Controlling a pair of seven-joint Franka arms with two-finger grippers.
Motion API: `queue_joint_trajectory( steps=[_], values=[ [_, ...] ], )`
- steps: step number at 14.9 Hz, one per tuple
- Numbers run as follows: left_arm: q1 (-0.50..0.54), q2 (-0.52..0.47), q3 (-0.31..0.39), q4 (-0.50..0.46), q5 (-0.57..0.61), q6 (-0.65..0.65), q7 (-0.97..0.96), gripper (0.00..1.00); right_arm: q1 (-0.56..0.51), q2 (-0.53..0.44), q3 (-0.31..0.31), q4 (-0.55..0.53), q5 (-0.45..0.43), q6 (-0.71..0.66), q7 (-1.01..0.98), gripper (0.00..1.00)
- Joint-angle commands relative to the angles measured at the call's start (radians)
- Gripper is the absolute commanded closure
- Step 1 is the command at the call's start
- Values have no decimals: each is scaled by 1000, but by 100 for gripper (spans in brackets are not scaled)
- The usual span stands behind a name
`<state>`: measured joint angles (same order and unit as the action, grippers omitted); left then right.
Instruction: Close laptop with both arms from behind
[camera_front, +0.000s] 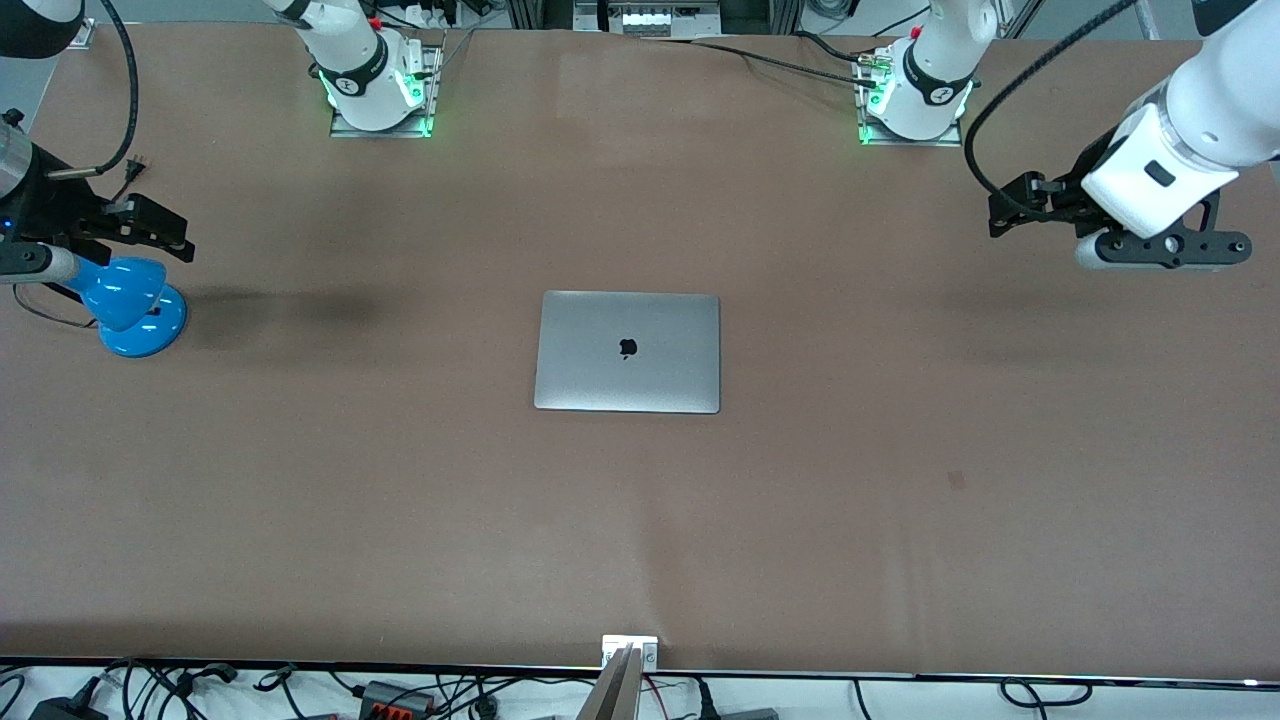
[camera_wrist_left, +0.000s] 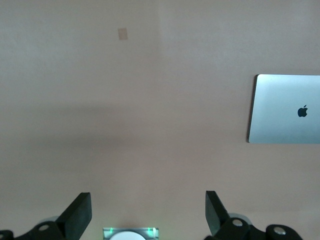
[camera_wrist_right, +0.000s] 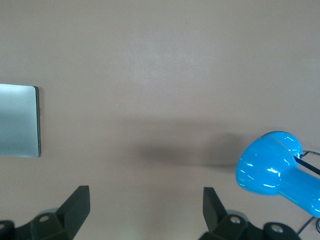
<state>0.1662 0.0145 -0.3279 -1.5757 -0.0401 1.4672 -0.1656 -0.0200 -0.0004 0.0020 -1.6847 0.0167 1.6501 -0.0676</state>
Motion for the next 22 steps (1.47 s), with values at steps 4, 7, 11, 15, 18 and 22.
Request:
queue_joint_trajectory(
  steps=[4, 7, 11, 15, 18, 22],
  values=[
    [-11, -76, 92, -113, 9, 54, 63, 0, -2, 13, -1, 25, 20, -6, 8, 0],
    [-11, -87, 99, -112, 9, 36, 64, 0, -3, 13, -1, 25, 20, -3, 8, 0],
    [-14, -85, 99, -109, 8, 35, 55, 0, -2, 13, -1, 25, 20, -1, 8, 0],
    [-16, -82, 98, -103, 9, 42, 63, 0, -2, 13, -1, 25, 20, -1, 8, 0],
    [-14, -82, 98, -101, 19, 42, 57, 0, -2, 13, -1, 25, 20, -1, 8, 0],
    [-13, -84, 102, -103, 17, 36, 51, 0, -2, 14, -1, 25, 20, -3, 8, 0]
  ],
)
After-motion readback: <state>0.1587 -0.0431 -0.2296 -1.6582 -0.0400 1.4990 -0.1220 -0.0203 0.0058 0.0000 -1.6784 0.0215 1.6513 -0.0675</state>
